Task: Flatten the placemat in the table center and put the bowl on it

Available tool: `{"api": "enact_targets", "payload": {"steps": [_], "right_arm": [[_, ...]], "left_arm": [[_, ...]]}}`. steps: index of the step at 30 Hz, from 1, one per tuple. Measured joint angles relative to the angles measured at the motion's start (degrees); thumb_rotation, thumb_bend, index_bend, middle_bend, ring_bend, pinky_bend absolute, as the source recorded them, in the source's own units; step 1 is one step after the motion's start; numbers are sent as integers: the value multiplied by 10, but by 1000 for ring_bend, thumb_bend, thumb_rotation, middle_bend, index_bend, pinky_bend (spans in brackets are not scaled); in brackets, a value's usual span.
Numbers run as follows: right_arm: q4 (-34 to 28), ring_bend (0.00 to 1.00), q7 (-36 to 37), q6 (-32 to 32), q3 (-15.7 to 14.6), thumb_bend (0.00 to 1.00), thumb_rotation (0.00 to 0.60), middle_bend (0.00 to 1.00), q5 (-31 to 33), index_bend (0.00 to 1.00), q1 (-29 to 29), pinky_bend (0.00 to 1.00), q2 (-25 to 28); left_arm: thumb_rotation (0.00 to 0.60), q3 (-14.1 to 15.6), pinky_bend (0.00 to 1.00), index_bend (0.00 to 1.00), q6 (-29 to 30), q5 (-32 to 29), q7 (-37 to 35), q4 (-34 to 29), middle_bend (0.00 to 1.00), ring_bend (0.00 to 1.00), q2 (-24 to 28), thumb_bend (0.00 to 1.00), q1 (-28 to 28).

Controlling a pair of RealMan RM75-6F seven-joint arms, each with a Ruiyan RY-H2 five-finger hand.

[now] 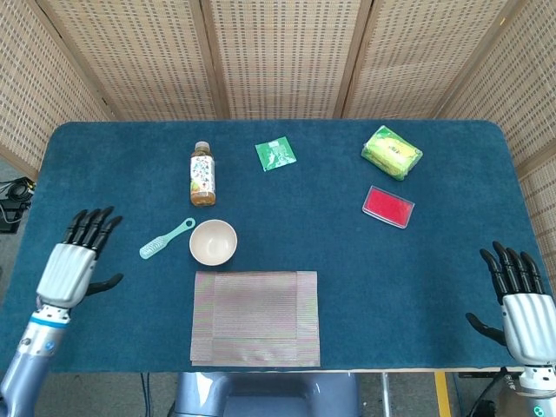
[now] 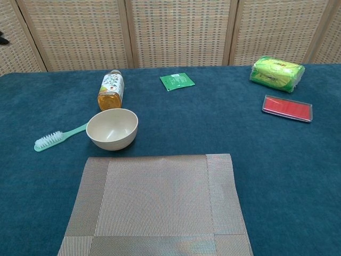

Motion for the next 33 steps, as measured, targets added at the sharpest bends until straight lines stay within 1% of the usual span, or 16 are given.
{"api": "enact_targets", "payload": {"steps": [3,6,10,16,20,23,24,25,27,30,33], "right_arm": [[1,0,-2,-13,4,0,600,0,16,9,5,0,-2],[4,0,-6,-23,9,0,600,0,31,9,10,0,-5],[9,0,-8,-37,16,0,600,0,52,9,15,0,-9],[15,0,-8,-49,22,0,600,0,67,9,22,0,-13],[17,0,-3,-51,23,0,600,0,71,9,22,0,-13],[18,0,3,-51,24,0,600,0,73,9,23,0,-12],[19,0,5,-51,25,0,600,0,73,9,22,0,-11],[19,0,6,-51,25,0,600,0,73,9,22,0,-11],[20,0,9,-50,25,0,600,0,73,9,22,0,-10],[20,0,12,-50,25,0,600,0,73,9,22,0,-9],[20,0,15,-50,24,0,600,0,72,9,22,0,-8]], "left_arm": [[600,-11,0,300,-71,-9,16,40,0,0,-36,0,-45],[600,-21,0,329,-129,-29,38,86,0,0,-79,4,-85],[600,-25,0,358,-171,-45,49,134,0,0,-117,49,-118],[600,-19,0,386,-204,-41,45,195,0,0,-153,150,-151],[600,-13,0,407,-229,-35,48,236,0,0,-179,193,-174],[600,-10,0,464,-244,-33,52,257,0,0,-198,276,-191],[600,-9,0,499,-246,-33,54,263,0,0,-203,318,-196],[600,-9,0,512,-246,-32,54,267,0,0,-207,333,-198],[600,-10,0,577,-245,-33,56,272,0,0,-212,385,-202],[600,-12,0,635,-241,-36,58,272,0,0,-215,399,-205],[600,-17,0,653,-232,-41,58,267,0,0,-210,411,-205]]}}
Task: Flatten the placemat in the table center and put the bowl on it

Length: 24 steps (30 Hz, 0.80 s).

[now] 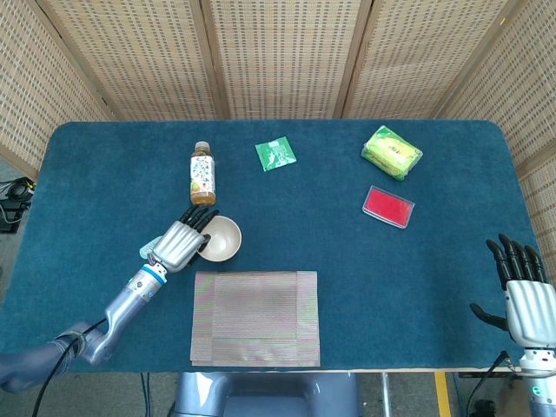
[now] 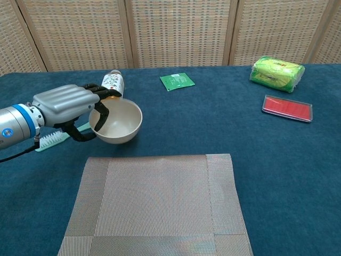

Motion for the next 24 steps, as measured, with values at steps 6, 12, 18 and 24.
{"api": "enact_targets", "payload": {"steps": [6,12,18,24], "right_arm": [[-1,0,4,2,-2,0,600,0,-4,10,-1,0,2],[-5,0,5,1,-5,0,600,0,-10,9,-1,0,3],[-6,0,2,-2,-9,0,600,0,-18,0,2,0,-1],[-6,0,-9,-8,-11,0,600,0,-20,0,6,0,-7]], "left_arm": [[600,-17,0,653,24,-16,-10,-18,0,0,33,419,6],[600,-31,0,653,35,-48,-41,-24,0,0,85,418,24],[600,-33,0,625,-16,-109,-73,22,0,0,103,417,37],[600,-32,0,625,-92,-169,-90,97,0,0,93,416,39]]}}
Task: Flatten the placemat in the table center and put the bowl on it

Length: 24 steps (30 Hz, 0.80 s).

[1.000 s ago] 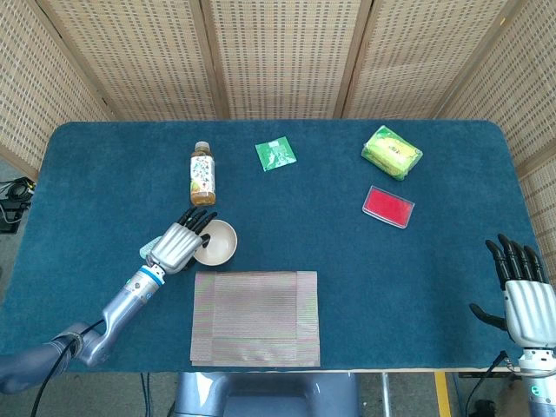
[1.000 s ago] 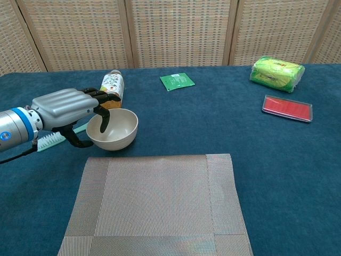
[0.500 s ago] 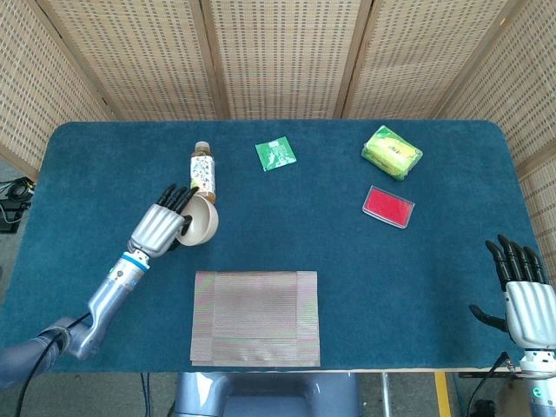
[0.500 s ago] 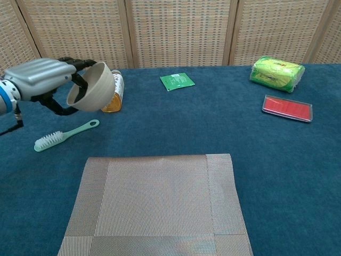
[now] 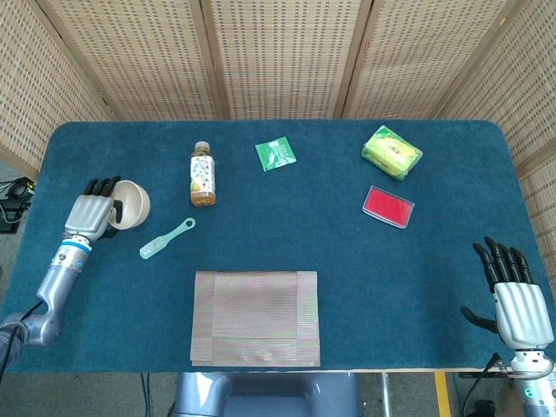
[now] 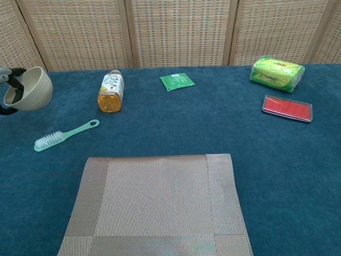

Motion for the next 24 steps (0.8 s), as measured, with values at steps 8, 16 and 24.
{"api": "enact_targets", "payload": {"steps": [8,16,24], "right_arm": [[2,0,-4,-5,-2,0,600,0,2,0,2,0,-3],[2,0,-1,-7,-2,0,600,0,2,0,4,0,-3],[-1,0,2,-3,-3,0,600,0,-1,0,3,0,0]], "left_arm": [[600,6,0,505,-34,-13,-21,59,0,0,-29,367,-3],[600,5,0,38,-11,-10,-28,40,0,0,-19,0,5],[600,10,0,104,100,69,-76,-71,0,0,37,0,30]]}}
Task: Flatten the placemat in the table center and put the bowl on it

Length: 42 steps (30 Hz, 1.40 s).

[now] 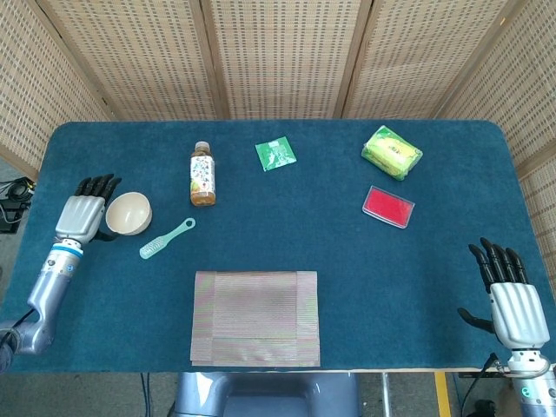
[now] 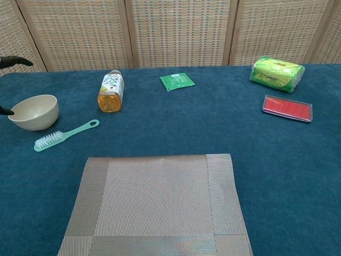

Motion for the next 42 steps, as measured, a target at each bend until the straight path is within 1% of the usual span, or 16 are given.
{"api": "enact_targets", "payload": {"steps": [2,4,7,9,11,13,15,19,24,27,36,42], "right_arm": [[-1,0,0,1,0,0,600,0,0,0,0,0,0],[0,0,0,1,0,0,600,0,0,0,0,0,1],[0,0,-1,0,0,0,600,0,1,0,0,0,1],[0,0,0,1,0,0,600,0,2,0,-1,0,1],[1,0,0,1,1,0,600,0,3,0,-1,0,1],[2,0,1,1,1,0,600,0,5,0,-1,0,1],[2,0,2,0,1,0,600,0,6,0,-1,0,1],[5,0,4,-2,2,0,600,0,10,0,0,0,2],[7,0,7,-5,4,0,600,0,14,0,1,0,2],[8,0,7,-6,3,0,600,0,15,0,1,0,1],[7,0,13,-4,4,0,600,0,13,0,1,0,3],[6,0,15,-3,3,0,600,0,12,0,1,0,5]], "left_arm": [[600,9,0,166,29,40,-14,-35,0,0,17,0,6],[600,25,0,259,58,94,-26,-75,0,0,36,0,10],[600,56,0,351,86,169,-37,-127,0,0,56,14,13],[600,80,0,384,95,215,-37,-156,0,0,62,37,12],[600,102,0,409,98,249,-31,-175,0,0,63,65,9],[600,124,0,430,98,280,-18,-192,0,0,58,114,5],[600,136,0,438,96,294,0,-200,0,0,50,133,2],[600,149,0,446,87,308,33,-208,0,0,40,138,-1],[600,189,0,451,70,348,68,-221,0,0,26,139,-4],[600,206,0,451,60,357,81,-227,0,0,19,139,-3],[600,235,0,451,49,375,124,-237,0,0,7,139,7],[600,239,0,455,48,370,136,-226,0,0,0,139,14]]}}
